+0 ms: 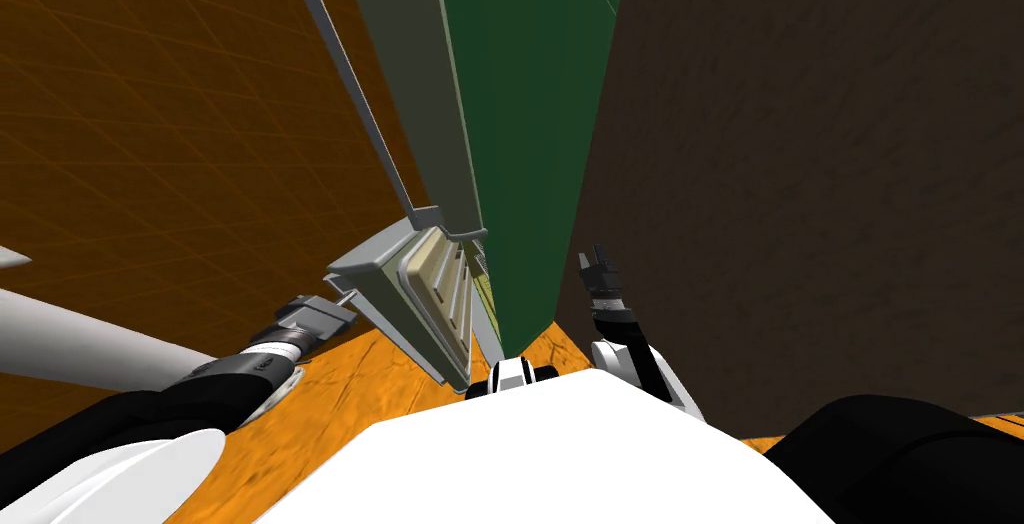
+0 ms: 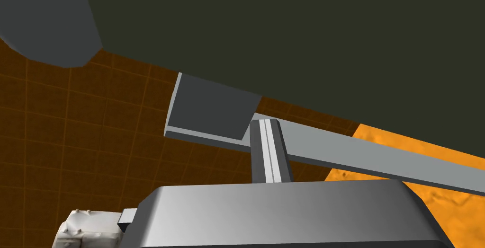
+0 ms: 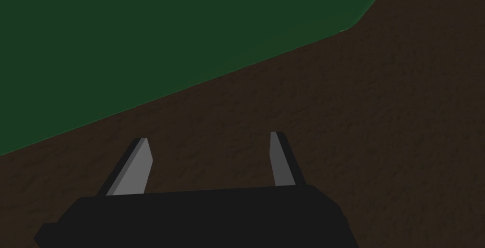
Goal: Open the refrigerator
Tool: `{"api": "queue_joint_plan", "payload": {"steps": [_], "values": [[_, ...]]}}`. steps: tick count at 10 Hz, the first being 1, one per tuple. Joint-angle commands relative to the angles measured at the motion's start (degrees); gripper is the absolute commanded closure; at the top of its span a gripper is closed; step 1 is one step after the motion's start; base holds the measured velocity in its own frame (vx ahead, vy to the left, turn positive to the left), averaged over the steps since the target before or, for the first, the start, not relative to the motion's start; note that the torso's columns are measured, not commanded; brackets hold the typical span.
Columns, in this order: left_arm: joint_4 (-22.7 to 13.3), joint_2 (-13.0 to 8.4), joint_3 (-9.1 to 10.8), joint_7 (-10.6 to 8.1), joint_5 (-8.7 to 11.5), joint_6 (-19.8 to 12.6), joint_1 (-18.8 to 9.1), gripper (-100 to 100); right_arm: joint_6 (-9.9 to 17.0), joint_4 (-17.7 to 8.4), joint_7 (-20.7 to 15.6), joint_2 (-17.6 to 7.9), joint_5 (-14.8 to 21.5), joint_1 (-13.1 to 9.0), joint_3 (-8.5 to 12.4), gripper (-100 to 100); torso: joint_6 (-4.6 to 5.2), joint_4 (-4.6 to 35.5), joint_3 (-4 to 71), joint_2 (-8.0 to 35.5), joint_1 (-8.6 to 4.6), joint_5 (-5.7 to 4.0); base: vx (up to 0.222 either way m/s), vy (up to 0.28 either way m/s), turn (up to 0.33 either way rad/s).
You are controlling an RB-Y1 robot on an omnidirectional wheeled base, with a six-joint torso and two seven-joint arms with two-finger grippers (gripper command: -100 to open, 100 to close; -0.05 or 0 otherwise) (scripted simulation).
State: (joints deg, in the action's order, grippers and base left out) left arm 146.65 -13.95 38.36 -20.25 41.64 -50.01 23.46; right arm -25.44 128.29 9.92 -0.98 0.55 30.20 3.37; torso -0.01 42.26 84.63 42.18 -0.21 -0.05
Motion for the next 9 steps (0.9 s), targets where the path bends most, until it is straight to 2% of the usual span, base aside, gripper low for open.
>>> {"api": "queue_joint_plan", "payload": {"steps": [1,3,7,8,9], "values": [[-0.1,-0.5,-0.72,0.43,0.9,0.1,-0.1,100,0.0,0.0,0.0,0.0,0.0,0.0,0.0,0,0.04,0.0,0.0,0.1,0.27,0.04,-0.043,0.214,-0.066],[-0.2,-1.0,-1.45,0.79,1.6,0.0,-0.4,100,0.0,0.0,0.0,0.0,0.0,0.0,0.0,0,0.05,0.0,-0.1,0.1,0.40,0.10,-0.040,0.253,-0.057],[-0.4,-2.5,-3.63,1.87,3.9,-0.1,-1.0,100,0.0,0.0,0.0,0.0,0.0,0.0,0.0,0,0.22,-0.1,-0.1,0.0,-0.28,-0.01,-0.046,0.302,-0.113],[-0.7,-2.4,-2.72,1.57,3.2,0.1,-1.2,100,0.0,0.0,0.0,0.0,0.0,0.0,0.0,0,0.34,-0.1,-0.1,0.0,-0.38,-0.04,-0.020,0.170,-0.038],[-2.4,-2.5,-3.08,1.79,3.0,0.5,-1.5,-100,0.0,0.0,0.0,0.0,0.0,0.0,0.0,0,0.16,-0.1,0.0,0.0,-0.77,-0.17,-0.006,0.049,-0.014]]}}
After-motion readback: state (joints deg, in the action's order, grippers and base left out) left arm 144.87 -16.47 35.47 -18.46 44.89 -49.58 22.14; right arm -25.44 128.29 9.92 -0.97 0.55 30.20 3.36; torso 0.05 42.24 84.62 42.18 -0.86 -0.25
